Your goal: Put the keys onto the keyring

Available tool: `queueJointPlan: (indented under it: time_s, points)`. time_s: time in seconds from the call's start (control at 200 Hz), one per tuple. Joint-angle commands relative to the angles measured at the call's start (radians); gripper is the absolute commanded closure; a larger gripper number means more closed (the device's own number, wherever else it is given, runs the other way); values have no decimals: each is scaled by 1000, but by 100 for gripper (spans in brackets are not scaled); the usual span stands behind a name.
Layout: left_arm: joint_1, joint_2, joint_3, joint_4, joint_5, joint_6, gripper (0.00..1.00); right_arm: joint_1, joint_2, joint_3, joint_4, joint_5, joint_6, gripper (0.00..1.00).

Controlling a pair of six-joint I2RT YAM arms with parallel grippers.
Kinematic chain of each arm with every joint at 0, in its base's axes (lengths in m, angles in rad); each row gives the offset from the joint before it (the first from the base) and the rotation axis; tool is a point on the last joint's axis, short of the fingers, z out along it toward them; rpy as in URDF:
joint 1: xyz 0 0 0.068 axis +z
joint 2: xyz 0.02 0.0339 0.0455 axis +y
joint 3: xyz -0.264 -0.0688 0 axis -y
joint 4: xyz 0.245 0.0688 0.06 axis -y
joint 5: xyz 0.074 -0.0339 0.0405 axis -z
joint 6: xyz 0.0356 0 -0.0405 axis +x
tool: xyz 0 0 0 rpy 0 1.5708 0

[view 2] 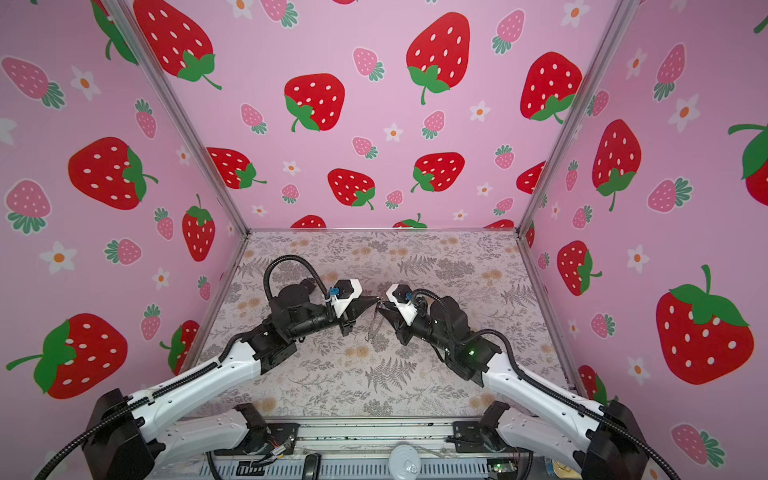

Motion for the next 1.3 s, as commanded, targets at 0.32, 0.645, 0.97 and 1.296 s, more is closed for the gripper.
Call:
queueJointPlan:
  time_s: [0.32, 0.645, 0.97, 1.296]
  points:
    - [-5, 10, 76, 4, -20, -63, 100, 10, -42, 25, -11, 97, -18, 96]
    - [-5, 24, 86, 57, -44, -114, 100, 25, -10, 44, -54, 118, -46, 100]
    - [8, 70, 67, 200, -87, -181, 100, 50, -22, 13, -5, 170, -46, 100]
    - [26, 79, 54, 265, -37, -202, 100, 52, -11, 5, -9, 104, -38, 100]
